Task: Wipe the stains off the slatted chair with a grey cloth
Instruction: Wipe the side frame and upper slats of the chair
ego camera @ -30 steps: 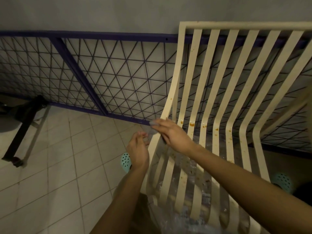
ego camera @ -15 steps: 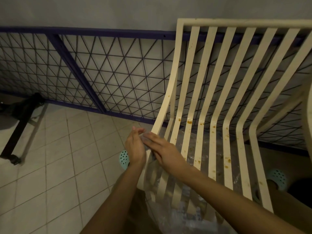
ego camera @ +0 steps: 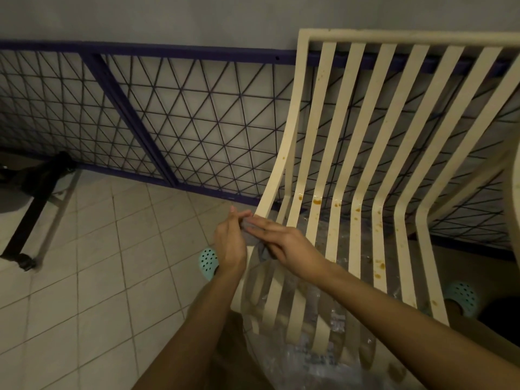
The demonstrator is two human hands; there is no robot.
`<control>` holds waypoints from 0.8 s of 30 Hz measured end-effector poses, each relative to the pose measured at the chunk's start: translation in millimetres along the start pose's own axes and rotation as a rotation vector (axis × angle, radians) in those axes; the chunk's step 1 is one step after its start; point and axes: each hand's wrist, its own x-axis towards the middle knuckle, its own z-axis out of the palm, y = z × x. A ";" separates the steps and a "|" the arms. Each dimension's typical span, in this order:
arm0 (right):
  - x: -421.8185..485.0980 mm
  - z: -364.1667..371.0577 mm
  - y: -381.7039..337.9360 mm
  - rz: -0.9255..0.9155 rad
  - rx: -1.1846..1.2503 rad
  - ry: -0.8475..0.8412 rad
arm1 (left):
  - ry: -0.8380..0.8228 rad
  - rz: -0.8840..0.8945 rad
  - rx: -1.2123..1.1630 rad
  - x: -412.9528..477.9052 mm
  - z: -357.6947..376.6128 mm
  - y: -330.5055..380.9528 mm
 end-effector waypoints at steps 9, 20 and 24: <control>17.8 -12.8 29.9 0.101 -0.031 0.029 | -0.232 0.075 0.212 12.3 18.6 14.7; 67.7 -49.1 82.6 0.149 -0.146 -0.036 | -0.165 0.186 0.490 72.2 74.6 27.3; 74.7 -62.2 103.7 0.091 -0.335 -0.047 | -0.153 0.219 0.548 80.9 95.3 26.9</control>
